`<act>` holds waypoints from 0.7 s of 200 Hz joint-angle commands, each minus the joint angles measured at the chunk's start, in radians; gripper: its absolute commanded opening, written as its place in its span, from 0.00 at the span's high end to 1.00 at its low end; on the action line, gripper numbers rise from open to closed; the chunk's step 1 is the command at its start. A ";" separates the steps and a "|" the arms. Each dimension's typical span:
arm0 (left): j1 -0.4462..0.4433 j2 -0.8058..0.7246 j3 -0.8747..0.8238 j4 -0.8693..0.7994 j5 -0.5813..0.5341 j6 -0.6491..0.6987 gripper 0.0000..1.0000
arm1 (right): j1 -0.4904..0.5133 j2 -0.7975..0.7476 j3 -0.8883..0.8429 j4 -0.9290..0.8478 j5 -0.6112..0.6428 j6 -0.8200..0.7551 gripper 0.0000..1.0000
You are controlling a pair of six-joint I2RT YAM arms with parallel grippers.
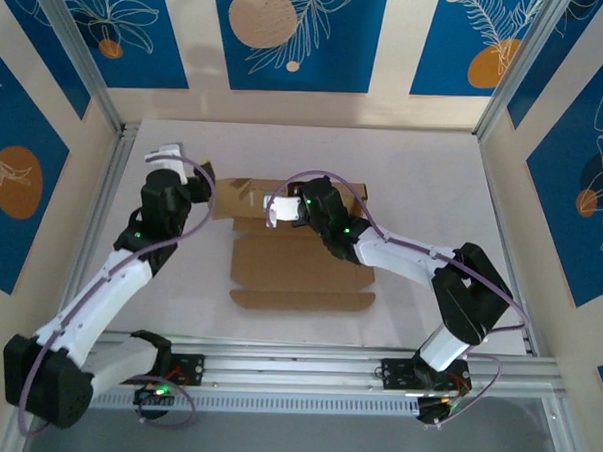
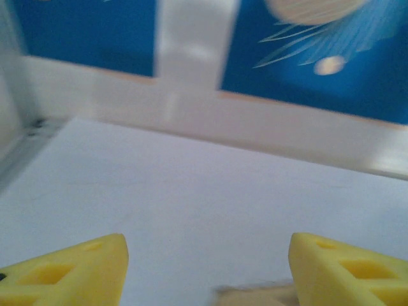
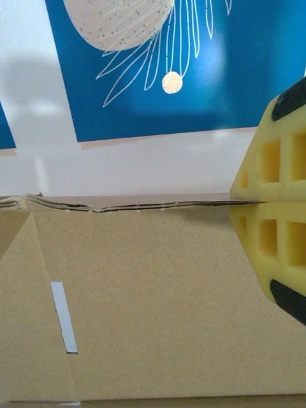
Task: Fold the paper box
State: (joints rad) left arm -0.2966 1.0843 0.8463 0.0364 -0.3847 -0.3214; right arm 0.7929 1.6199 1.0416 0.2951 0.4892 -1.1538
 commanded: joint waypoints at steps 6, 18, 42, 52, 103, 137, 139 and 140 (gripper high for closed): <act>0.125 0.152 0.059 -0.090 -0.066 -0.085 0.35 | 0.011 -0.033 -0.015 0.084 -0.009 -0.029 1.00; 0.180 0.233 0.075 -0.097 0.005 -0.109 0.36 | 0.012 -0.041 -0.017 0.084 -0.011 -0.027 1.00; 0.238 0.374 0.089 -0.055 0.235 -0.089 0.36 | 0.014 -0.048 -0.024 0.091 -0.014 -0.019 1.00; 0.240 0.422 0.100 -0.050 0.348 -0.064 0.37 | 0.014 -0.048 -0.026 0.091 -0.014 -0.014 1.00; 0.169 0.405 -0.012 0.090 0.594 -0.147 0.44 | 0.021 -0.021 -0.020 0.100 -0.004 0.031 1.00; 0.127 0.363 -0.112 0.221 0.645 -0.234 0.44 | 0.034 -0.004 -0.024 0.114 0.003 0.049 1.00; 0.125 0.362 -0.117 0.227 0.644 -0.238 0.44 | 0.036 -0.003 -0.025 0.114 0.002 0.052 1.00; 0.124 0.360 -0.119 0.230 0.644 -0.238 0.44 | 0.035 -0.003 -0.024 0.114 0.002 0.054 1.00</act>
State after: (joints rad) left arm -0.1455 1.4845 0.7887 0.1287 0.1505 -0.4767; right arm 0.8089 1.6108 1.0233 0.3477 0.5129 -1.1431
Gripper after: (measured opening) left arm 0.561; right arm 0.066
